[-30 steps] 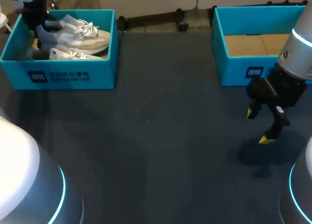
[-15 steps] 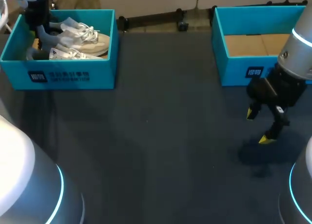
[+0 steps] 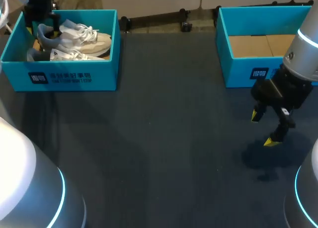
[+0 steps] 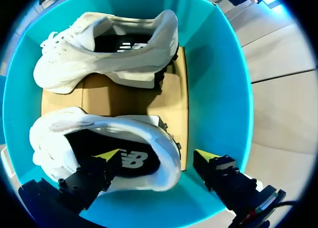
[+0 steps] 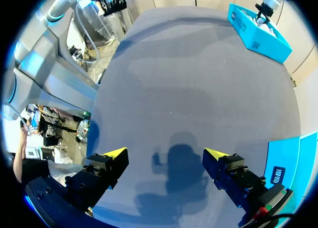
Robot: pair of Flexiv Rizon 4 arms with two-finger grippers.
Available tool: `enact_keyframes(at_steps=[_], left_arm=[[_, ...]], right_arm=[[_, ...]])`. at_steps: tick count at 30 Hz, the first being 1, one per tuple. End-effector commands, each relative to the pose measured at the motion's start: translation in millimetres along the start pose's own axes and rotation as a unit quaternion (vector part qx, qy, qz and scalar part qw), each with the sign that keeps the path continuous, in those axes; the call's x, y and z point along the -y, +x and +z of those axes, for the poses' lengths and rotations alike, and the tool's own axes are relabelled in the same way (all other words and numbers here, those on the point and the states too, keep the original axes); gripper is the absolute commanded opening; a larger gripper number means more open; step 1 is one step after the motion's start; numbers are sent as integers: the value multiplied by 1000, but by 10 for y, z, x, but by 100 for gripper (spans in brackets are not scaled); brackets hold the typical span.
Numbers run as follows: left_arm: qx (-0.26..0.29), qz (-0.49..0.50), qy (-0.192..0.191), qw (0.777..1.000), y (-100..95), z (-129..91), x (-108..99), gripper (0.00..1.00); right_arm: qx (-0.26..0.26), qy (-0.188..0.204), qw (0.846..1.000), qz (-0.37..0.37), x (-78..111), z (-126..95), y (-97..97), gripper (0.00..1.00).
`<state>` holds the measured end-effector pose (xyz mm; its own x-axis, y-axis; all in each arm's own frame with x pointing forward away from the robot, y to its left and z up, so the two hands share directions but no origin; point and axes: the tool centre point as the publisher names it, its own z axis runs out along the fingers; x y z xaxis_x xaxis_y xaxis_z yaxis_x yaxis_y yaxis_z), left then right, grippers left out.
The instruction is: Take the shoe out of the shoebox, open the shoe tongue, remove and reinsert the insole, then place the shoe into the shoebox
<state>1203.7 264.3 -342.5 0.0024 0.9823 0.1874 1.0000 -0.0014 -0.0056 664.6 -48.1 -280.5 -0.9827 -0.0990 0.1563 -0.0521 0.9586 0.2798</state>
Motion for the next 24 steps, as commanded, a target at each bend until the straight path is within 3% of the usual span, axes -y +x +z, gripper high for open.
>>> enact_keyframes(at_steps=[1,11,24], left_arm=[[8,-1,-20,1000,48,-248,187,100],[19,-1,-25,1000,43,-725,467,100],[22,5,-21,1000,168,-996,1078,100]], right_arm=[[0,1,1000,0,2,5,2,100],[0,1,1000,0,2,5,2,100],[0,1,1000,0,2,5,2,100]])
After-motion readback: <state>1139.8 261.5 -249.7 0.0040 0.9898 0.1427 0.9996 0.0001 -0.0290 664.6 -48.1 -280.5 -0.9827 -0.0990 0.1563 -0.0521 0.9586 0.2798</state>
